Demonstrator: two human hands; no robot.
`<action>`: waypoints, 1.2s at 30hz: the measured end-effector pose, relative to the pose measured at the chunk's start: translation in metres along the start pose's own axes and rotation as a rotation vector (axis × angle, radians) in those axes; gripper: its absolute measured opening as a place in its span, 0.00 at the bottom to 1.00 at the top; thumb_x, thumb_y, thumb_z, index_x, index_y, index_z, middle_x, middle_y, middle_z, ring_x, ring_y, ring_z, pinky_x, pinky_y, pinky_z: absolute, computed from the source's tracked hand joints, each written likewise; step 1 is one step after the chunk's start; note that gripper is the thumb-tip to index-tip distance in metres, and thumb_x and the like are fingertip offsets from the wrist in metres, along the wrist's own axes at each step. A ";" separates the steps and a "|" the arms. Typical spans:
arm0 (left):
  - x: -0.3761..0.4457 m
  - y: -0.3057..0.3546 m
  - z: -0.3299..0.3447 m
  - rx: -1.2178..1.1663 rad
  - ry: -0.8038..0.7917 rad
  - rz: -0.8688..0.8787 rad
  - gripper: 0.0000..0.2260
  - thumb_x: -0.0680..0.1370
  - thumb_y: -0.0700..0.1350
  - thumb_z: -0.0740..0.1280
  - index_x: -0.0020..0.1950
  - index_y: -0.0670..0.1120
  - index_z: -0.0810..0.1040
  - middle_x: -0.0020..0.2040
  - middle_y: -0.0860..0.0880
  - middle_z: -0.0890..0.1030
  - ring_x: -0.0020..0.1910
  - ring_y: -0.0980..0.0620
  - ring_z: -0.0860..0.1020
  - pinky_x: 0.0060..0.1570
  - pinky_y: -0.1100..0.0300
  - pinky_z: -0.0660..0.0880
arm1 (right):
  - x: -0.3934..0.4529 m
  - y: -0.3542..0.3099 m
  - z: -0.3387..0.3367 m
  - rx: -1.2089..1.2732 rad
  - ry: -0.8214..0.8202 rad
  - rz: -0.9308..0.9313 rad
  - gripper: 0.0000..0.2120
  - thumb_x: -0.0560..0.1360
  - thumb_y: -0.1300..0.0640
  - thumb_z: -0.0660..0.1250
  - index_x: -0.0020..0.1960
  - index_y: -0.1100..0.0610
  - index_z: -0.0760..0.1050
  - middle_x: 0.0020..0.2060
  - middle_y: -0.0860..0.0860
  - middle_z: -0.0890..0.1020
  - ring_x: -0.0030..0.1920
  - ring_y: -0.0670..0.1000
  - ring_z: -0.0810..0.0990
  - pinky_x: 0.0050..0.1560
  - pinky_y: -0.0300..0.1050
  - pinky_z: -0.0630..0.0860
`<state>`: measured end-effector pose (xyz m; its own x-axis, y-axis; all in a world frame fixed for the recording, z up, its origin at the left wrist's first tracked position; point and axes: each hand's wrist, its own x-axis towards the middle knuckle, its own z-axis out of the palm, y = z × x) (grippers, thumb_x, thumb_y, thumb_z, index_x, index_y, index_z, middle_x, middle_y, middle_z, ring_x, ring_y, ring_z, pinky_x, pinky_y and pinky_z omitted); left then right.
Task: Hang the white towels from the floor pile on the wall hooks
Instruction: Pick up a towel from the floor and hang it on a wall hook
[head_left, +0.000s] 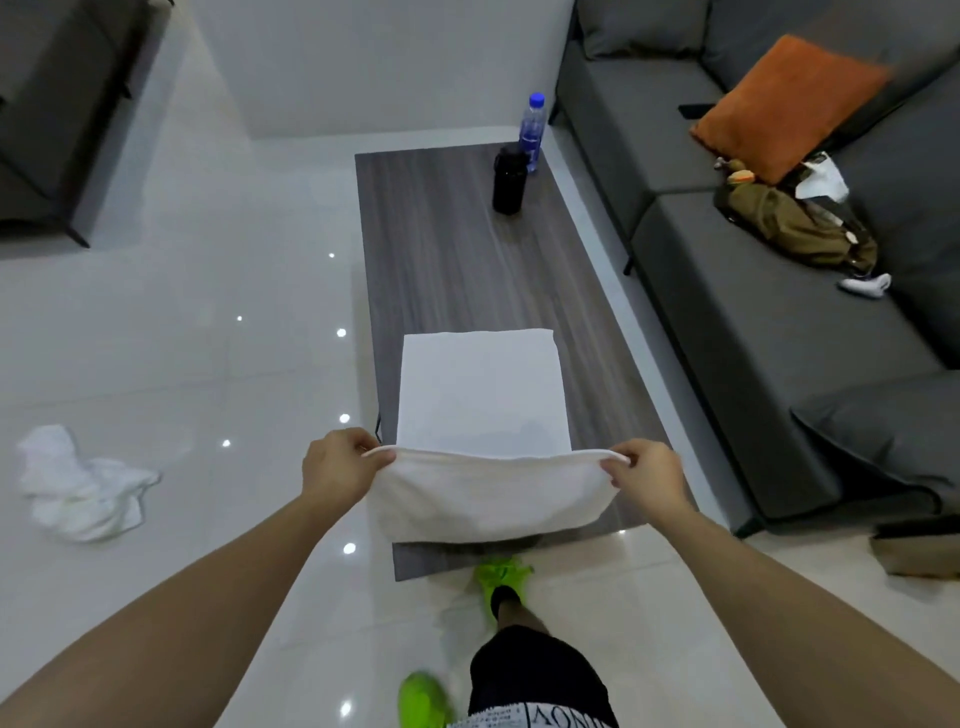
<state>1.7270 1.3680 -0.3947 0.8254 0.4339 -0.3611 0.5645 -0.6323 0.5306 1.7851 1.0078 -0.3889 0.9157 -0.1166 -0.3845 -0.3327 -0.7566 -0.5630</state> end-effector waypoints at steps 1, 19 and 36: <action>0.015 0.006 0.000 0.008 0.011 0.001 0.07 0.75 0.52 0.71 0.47 0.49 0.83 0.44 0.51 0.83 0.46 0.49 0.77 0.46 0.58 0.70 | 0.015 -0.007 -0.001 0.009 -0.002 -0.010 0.04 0.76 0.61 0.69 0.47 0.58 0.83 0.37 0.51 0.83 0.45 0.54 0.82 0.50 0.50 0.79; 0.266 0.068 0.069 -0.094 0.038 -0.307 0.14 0.78 0.49 0.66 0.61 0.46 0.79 0.53 0.48 0.82 0.52 0.47 0.78 0.50 0.57 0.73 | 0.299 -0.072 0.050 0.035 -0.036 0.154 0.18 0.77 0.57 0.68 0.66 0.59 0.76 0.58 0.56 0.82 0.60 0.57 0.79 0.58 0.43 0.72; 0.145 -0.059 0.198 -0.160 -0.116 -0.758 0.25 0.73 0.58 0.68 0.66 0.47 0.73 0.58 0.43 0.78 0.56 0.39 0.77 0.56 0.44 0.78 | 0.167 0.062 0.191 0.236 0.012 0.807 0.31 0.72 0.53 0.70 0.71 0.50 0.62 0.52 0.51 0.76 0.48 0.55 0.77 0.48 0.45 0.72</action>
<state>1.8142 1.3411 -0.6305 0.2145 0.6348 -0.7423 0.9744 -0.0864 0.2077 1.8739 1.0645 -0.6279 0.3782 -0.5722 -0.7277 -0.9238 -0.2835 -0.2572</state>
